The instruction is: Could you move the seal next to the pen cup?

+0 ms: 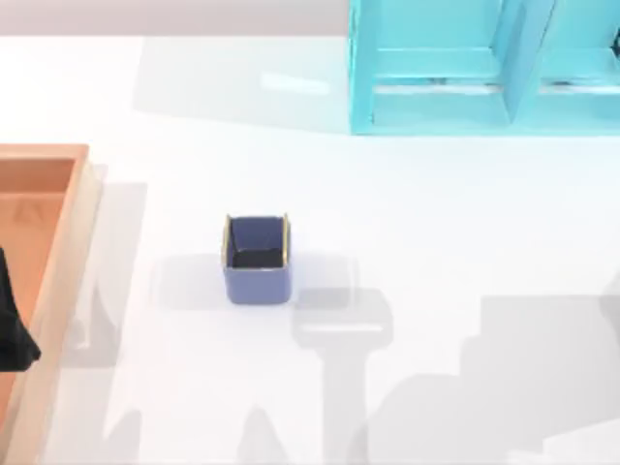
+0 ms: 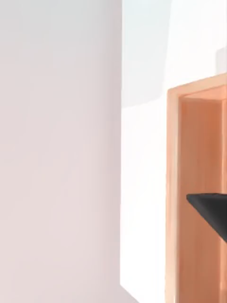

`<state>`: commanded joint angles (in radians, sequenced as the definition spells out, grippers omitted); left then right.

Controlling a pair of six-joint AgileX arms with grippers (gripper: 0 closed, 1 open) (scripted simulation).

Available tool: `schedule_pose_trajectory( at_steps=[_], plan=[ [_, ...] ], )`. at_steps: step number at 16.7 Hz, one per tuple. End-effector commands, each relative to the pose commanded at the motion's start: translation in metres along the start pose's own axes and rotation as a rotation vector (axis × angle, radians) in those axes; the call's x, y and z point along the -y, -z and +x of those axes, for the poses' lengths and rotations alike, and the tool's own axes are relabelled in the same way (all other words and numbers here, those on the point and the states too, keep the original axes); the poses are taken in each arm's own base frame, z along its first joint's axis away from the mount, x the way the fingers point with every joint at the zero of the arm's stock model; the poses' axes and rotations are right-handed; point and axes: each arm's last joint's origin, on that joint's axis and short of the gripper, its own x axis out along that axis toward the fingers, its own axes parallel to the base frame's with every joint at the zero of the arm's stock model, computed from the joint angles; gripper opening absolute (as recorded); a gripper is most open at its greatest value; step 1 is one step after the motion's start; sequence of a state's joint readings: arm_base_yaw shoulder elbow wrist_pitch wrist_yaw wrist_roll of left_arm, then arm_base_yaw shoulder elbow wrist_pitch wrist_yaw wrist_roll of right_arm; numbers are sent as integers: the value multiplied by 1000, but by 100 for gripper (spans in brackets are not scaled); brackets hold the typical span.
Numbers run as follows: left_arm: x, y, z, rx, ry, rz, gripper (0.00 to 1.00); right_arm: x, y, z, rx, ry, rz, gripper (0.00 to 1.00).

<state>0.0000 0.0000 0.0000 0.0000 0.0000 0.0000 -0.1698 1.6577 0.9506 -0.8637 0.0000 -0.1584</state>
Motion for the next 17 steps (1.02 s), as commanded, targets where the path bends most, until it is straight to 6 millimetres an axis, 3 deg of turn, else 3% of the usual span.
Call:
schedule_pose_trajectory(
  at_steps=[10,17],
  plan=[
    [0,0,0,0,0,0,100,0,0,0,0,0,0,2],
    [0,0,0,0,0,0,100,0,0,0,0,0,0,0]
  ],
)
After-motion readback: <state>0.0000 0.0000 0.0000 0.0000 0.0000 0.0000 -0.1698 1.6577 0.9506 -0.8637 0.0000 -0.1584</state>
